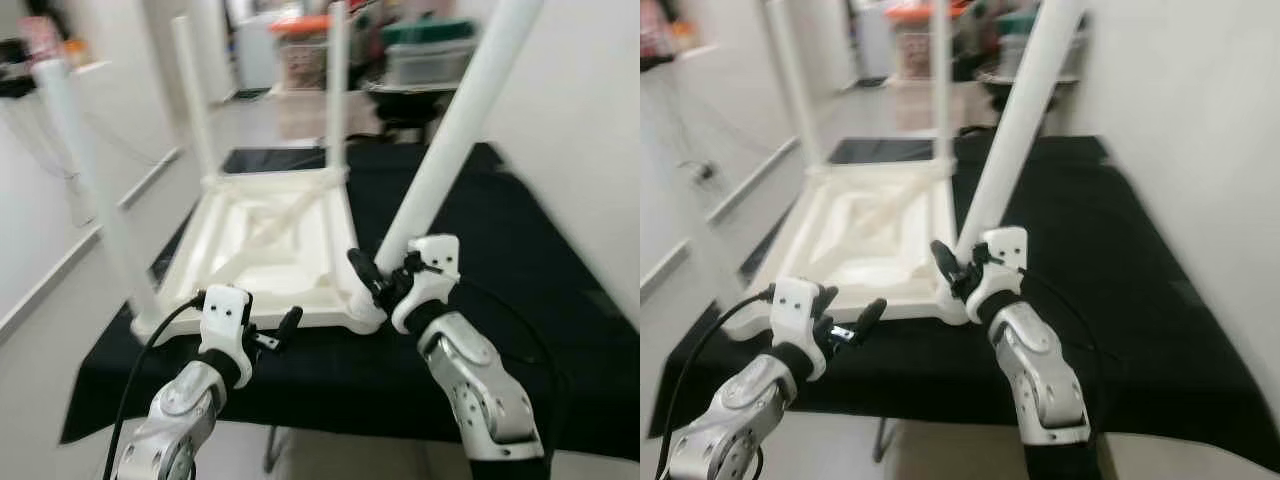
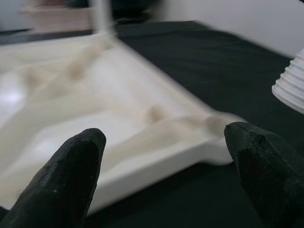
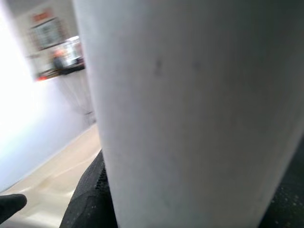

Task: Building children table

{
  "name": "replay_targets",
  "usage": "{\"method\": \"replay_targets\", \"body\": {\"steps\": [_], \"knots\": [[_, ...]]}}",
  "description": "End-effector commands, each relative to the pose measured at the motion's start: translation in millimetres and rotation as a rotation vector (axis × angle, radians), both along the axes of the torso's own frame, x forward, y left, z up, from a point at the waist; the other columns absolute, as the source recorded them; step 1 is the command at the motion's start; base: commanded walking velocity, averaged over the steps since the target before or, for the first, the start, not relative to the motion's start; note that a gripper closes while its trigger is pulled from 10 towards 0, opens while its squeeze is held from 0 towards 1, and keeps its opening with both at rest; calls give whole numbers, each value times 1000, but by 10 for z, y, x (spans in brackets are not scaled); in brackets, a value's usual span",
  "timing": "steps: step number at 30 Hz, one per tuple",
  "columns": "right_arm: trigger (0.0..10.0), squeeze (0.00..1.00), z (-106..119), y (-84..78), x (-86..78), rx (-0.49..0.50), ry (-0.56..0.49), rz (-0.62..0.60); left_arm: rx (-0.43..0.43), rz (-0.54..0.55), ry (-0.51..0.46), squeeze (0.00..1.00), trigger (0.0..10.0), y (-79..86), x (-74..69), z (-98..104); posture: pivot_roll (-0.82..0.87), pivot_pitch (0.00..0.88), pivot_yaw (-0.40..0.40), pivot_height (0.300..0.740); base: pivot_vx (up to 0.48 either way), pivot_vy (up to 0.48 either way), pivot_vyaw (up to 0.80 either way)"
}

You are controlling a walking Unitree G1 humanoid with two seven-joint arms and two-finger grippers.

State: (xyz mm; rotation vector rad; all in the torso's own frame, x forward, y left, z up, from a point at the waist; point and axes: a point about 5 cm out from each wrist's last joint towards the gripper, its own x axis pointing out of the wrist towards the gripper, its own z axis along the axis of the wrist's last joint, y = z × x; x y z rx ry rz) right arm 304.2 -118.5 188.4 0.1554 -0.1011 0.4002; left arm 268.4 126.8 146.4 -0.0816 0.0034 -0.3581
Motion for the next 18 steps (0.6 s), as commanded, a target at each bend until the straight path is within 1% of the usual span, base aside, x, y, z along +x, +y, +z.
{"method": "replay_targets", "body": {"steps": [1, 6, 8, 10, 14, 16, 18], "knots": [[10000, 0, -12, -51, 9, -15, -6, -20, -5, -1, -1, 0, 10000, -33, 20, -18, -67, 0, 5, 740, 292, 0, 0], [10000, 0, -9, -30, 11, -24, -8, -14, -5, 2, -7, 0, 10000, -26, 33, -17, -66, 0, 4, 740, 295, 0, 0], [10000, 0, -14, -14, 8, -31, -9, 2, -7, 6, -20, 0, 10000, -22, 40, -2, -68, 0, 5, 740, 0, 0, 0], [10000, 0, -23, 28, -13, -42, -11, 73, 10, 10, -36, 0, 10000, -18, 43, 4, -70, 0, 4, 740, 0, 0, 0], [10000, 0, -4, 28, -38, -31, -27, 104, 21, 6, -35, 0, 10000, -27, 33, -9, -71, 0, 3, 740, 0, 0, 0], [10000, 0, -4, 83, -129, -81, -45, 242, 51, -3, -31, 0, 10000, -48, -4, -32, -73, 0, 4, 740, 0, 0, 800], [10000, 0, -10, 97, -179, -104, -49, 317, 71, -9, -24, 0, 10000, -58, -31, -46, -73, 0, 3, 740, 0, 0, 800]]}}
